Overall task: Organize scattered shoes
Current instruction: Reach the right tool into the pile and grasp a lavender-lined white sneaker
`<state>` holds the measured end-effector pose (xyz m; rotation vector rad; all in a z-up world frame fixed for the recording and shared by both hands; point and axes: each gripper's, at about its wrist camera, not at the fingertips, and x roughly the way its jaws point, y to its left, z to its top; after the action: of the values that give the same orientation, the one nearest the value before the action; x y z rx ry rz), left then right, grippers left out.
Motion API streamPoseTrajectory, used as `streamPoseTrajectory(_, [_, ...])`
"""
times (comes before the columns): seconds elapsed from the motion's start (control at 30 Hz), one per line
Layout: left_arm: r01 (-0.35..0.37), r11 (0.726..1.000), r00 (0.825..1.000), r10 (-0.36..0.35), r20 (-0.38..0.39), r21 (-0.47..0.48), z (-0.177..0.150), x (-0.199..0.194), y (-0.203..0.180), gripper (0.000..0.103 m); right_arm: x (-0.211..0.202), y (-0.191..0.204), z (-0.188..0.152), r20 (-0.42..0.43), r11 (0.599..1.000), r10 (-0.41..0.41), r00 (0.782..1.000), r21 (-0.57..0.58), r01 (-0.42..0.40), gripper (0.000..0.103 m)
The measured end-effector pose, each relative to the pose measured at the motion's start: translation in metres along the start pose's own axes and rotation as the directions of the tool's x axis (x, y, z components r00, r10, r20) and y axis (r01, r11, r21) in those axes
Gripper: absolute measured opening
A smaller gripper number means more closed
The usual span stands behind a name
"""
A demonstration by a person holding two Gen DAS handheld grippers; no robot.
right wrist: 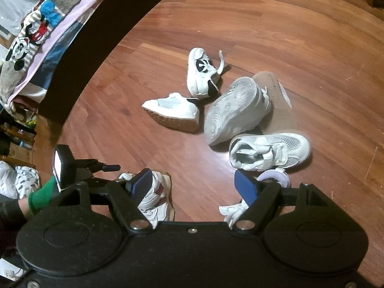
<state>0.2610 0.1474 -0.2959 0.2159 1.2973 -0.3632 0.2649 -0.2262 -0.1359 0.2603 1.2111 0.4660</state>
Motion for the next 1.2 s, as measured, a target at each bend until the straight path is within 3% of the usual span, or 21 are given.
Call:
streamPoseTrajectory(0.2, [0.023,0.999,1.0,-0.023,0.004,-0.023,0.0,-0.005,0.005,0.055,0.003,-0.002,0.0,-0.006,1.0,-0.012,1.0,-0.017,0.012,0.077])
streamPoseTrajectory(0.33, [0.066,0.998,0.998,-0.066,0.017,-0.015,0.002,-0.019,0.009,0.055,0.013,-0.018,-0.006,-0.037,0.998,-0.063,0.997,-0.018,0.062,0.077])
streamPoseTrajectory(0.6, [0.071,0.997,0.991,-0.068,0.117,-0.021,0.022,-0.045,0.013,0.055,0.039,-0.048,-0.02,-0.058,0.983,-0.182,0.982,-0.039,0.18,0.075])
streamPoseTrajectory(0.97, [0.11,0.994,0.988,-0.109,0.106,-0.002,0.028,-0.039,0.003,0.055,0.092,-0.105,-0.048,-0.079,0.943,-0.315,0.946,0.088,0.321,0.061])
streamPoseTrajectory(1.2, [0.114,0.993,0.988,-0.113,0.1,-0.001,0.031,-0.034,0.001,0.055,0.107,-0.127,-0.057,-0.064,0.925,-0.281,0.958,0.248,0.288,0.057])
